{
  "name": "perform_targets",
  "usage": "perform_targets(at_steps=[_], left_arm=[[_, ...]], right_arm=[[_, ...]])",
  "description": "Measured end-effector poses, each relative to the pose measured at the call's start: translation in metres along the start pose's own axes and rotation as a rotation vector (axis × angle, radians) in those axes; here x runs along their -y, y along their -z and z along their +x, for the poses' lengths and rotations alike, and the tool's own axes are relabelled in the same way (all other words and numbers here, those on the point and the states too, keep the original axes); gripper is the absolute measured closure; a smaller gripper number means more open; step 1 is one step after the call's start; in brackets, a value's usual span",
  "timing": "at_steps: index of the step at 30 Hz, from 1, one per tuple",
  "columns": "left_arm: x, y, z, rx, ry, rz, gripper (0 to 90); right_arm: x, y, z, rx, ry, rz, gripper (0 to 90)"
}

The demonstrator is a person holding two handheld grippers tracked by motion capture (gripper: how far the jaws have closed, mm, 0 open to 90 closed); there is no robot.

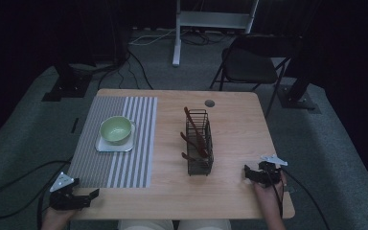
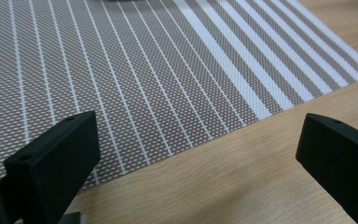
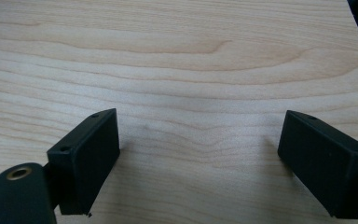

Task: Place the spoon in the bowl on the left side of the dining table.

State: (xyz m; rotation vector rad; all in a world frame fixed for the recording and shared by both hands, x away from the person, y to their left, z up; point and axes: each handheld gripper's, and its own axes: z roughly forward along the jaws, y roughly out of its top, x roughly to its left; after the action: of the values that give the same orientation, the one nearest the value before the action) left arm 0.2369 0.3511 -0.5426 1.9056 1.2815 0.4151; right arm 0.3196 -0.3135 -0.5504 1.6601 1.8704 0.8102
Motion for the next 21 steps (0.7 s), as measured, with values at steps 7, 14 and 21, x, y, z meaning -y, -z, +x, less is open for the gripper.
perform_targets(at_steps=[7,14,21], left_arm=[[-0.003,0.0,-0.005,0.022,-0.012,0.003,0.0],[-0.009,0.0,-0.015,0.052,-0.05,0.008,0.9],[-0.014,-0.001,-0.022,0.075,-0.061,0.001,0.9]], right_arm=[[0.0,0.0,0.0,0.0,0.0,0.0,11.8],[0.0,0.0,0.0,0.0,-0.001,0.0,11.9],[0.0,0.0,0.0,0.0,-0.001,0.0,11.9]])
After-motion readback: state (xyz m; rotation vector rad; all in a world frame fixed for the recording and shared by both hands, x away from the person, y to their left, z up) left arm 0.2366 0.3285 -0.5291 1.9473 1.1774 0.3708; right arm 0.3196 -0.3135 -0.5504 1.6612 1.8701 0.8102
